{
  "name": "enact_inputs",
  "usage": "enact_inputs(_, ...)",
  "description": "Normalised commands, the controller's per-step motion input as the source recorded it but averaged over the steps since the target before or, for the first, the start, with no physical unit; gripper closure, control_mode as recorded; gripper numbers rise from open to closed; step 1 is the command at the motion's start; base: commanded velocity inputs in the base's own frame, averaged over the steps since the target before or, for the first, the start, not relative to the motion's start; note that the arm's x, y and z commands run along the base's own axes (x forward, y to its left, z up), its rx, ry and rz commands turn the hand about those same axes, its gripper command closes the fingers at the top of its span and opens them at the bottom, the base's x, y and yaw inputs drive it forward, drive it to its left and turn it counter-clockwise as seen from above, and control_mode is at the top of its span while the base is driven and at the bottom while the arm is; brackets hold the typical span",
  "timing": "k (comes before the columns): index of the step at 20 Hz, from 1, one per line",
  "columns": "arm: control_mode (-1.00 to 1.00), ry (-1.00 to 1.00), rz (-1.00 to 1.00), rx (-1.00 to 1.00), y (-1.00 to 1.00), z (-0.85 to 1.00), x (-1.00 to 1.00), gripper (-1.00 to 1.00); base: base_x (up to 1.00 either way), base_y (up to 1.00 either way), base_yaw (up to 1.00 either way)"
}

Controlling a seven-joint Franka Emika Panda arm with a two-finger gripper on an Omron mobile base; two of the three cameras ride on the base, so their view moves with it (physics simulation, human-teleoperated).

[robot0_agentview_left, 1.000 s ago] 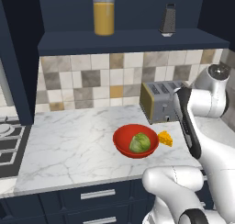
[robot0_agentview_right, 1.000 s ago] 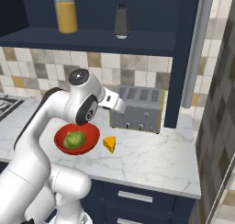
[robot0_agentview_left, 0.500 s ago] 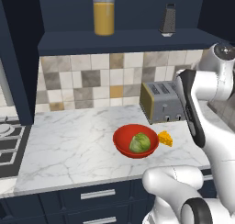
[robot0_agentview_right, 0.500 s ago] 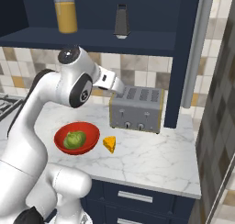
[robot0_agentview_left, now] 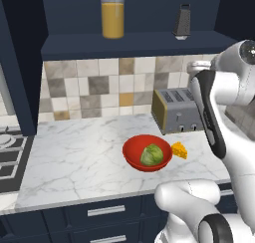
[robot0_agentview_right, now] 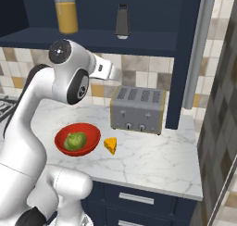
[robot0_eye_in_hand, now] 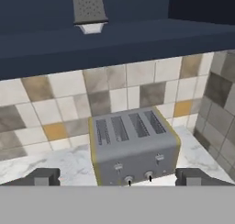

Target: Pick the cheese from the fridge and the cheese grater from the cabinet and place them next to the salad bowl.

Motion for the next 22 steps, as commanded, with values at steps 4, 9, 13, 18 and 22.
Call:
enact_inputs(4,-1.00,-0.08,0.00,-0.01,0.15,0.53,0.15,-1.00,0.00,0.00,0.00)
enact_inputs(9,-1.00,-0.01,0.00,-0.01,0.04,0.53,0.14,-1.00,0.00,0.00,0.00)
enact_inputs(13,-1.00,-0.04,0.07,-0.01,0.03,0.38,0.24,-1.00,0.00,0.00,0.00)
enact_inputs(18,-1.00,-0.02,0.05,0.00,0.01,0.29,0.32,-1.00,0.00,0.00,0.00)
enact_inputs(22,-1.00,-0.11,0.00,0.00,0.00,0.27,0.47,-1.00,0.00,0.00,0.00)
